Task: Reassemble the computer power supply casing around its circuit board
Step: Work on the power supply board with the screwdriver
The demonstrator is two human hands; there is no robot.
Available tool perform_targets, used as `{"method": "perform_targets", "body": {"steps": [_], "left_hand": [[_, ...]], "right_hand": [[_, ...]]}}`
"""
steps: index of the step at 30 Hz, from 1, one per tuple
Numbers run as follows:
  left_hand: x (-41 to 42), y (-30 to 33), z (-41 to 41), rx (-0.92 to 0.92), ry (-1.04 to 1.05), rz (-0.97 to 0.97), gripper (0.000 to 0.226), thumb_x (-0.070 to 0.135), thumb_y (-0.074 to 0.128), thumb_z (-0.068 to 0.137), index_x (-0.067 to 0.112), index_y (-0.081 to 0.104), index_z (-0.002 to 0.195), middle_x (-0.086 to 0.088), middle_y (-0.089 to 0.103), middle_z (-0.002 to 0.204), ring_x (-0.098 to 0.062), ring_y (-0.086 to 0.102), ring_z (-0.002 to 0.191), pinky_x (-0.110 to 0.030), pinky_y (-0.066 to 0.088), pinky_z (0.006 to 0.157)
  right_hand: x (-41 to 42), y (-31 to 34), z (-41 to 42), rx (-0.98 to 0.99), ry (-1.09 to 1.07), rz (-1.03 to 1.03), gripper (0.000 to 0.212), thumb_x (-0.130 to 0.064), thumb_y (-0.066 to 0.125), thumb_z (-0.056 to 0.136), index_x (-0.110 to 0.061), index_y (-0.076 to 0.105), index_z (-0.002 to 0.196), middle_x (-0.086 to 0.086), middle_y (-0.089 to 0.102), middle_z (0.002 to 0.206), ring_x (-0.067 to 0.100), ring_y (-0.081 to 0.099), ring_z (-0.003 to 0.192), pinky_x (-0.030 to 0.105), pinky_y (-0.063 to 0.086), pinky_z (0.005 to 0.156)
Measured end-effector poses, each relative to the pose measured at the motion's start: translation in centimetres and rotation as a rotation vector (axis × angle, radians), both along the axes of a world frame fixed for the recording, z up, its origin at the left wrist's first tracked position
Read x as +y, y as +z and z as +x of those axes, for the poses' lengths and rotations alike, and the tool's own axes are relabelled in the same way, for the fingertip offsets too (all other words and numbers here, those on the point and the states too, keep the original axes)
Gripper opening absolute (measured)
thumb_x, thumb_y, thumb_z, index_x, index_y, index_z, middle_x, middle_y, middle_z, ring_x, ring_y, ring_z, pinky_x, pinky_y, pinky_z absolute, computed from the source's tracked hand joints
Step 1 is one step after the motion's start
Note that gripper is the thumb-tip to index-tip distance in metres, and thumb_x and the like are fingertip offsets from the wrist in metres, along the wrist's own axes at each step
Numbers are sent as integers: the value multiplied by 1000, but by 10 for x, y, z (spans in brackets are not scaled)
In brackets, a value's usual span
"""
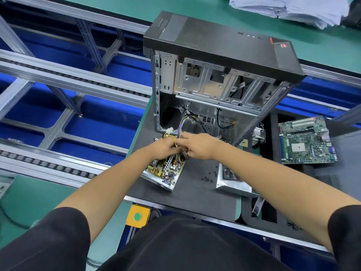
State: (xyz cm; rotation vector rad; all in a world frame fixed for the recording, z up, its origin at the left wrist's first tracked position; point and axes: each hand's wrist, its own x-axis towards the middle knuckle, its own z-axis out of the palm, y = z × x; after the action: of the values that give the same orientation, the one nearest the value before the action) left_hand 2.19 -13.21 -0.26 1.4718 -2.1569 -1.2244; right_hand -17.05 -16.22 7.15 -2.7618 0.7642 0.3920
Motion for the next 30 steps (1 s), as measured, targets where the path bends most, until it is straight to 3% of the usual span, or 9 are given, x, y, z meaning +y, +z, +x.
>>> {"method": "perform_targets", "body": {"steps": [2, 7, 11, 15, 18, 21, 25, 27, 30], "left_hand": [[1, 0, -1, 0, 11, -4, 9, 24, 61, 100, 30, 65, 105, 17, 65, 89, 2, 58, 82, -16, 40, 72], [0, -1, -2, -6, 39, 26, 14, 31, 61, 101, 24, 67, 111, 7, 69, 96, -12, 61, 89, -28, 44, 78], [-1, -1, -2, -34, 25, 54, 18, 29, 60, 101, 18, 67, 113, -1, 71, 101, -21, 64, 95, -34, 49, 85], [-1, -3, -2, -60, 46, 52, 13, 32, 62, 100, 20, 62, 105, 3, 67, 94, -17, 62, 89, -30, 44, 77], [-3, -4, -2, -72, 30, 56, 9, 22, 62, 98, 20, 56, 92, 3, 61, 83, -19, 58, 83, -27, 43, 72], [-1, -1, -2, -56, 55, 22, 22, 24, 63, 99, 29, 50, 81, 13, 56, 74, 0, 55, 69, -7, 39, 61], [-1, -5, 0, -184, 45, 65, 30, 49, 55, 100, 19, 60, 97, 3, 60, 80, -1, 50, 68, -24, 42, 68], [-1, -5, 0, -189, 61, 52, 23, 50, 54, 100, 28, 62, 108, 15, 59, 79, 5, 51, 66, -17, 38, 64], [-3, 2, 1, -105, 36, 75, 7, 38, 62, 97, 38, 62, 91, 20, 61, 80, -8, 57, 76, -23, 41, 68]], "right_hand": [[1, -2, -1, -31, -17, -1, 37, -19, 59, 89, -36, 30, 101, 0, 43, 101, 27, 49, 69, 36, 33, 56], [0, -3, 0, 10, -42, -102, 26, -29, 57, 90, -29, 31, 93, -5, 53, 89, 25, 54, 74, 35, 41, 60], [1, -4, 3, 70, -40, -113, 22, -33, 54, 88, -28, 34, 93, -4, 59, 88, 26, 59, 74, 32, 36, 55], [0, 1, 1, 56, -8, -98, 39, -23, 57, 84, -30, 31, 113, 0, 38, 104, 23, 44, 54, 30, 26, 45], [1, 2, 0, 68, 113, -74, 37, -18, 55, 88, -26, 38, 120, 4, 42, 112, 30, 53, 68, 37, 41, 51], [3, -1, 0, 54, 146, -160, 28, -20, 53, 93, -21, 44, 119, 2, 49, 107, 30, 57, 72, 35, 36, 50], [7, -3, 4, 98, 84, -208, 28, -28, 48, 97, -22, 39, 122, 2, 57, 101, 29, 59, 72, 36, 39, 52], [10, -2, 5, 95, -1, -147, 38, -28, 50, 95, -20, 37, 130, 2, 53, 98, 28, 57, 68, 34, 35, 51], [11, 0, 5, 73, -9, -75, 50, -19, 55, 87, -23, 30, 131, 2, 36, 100, 19, 44, 54, 31, 25, 45]]}}
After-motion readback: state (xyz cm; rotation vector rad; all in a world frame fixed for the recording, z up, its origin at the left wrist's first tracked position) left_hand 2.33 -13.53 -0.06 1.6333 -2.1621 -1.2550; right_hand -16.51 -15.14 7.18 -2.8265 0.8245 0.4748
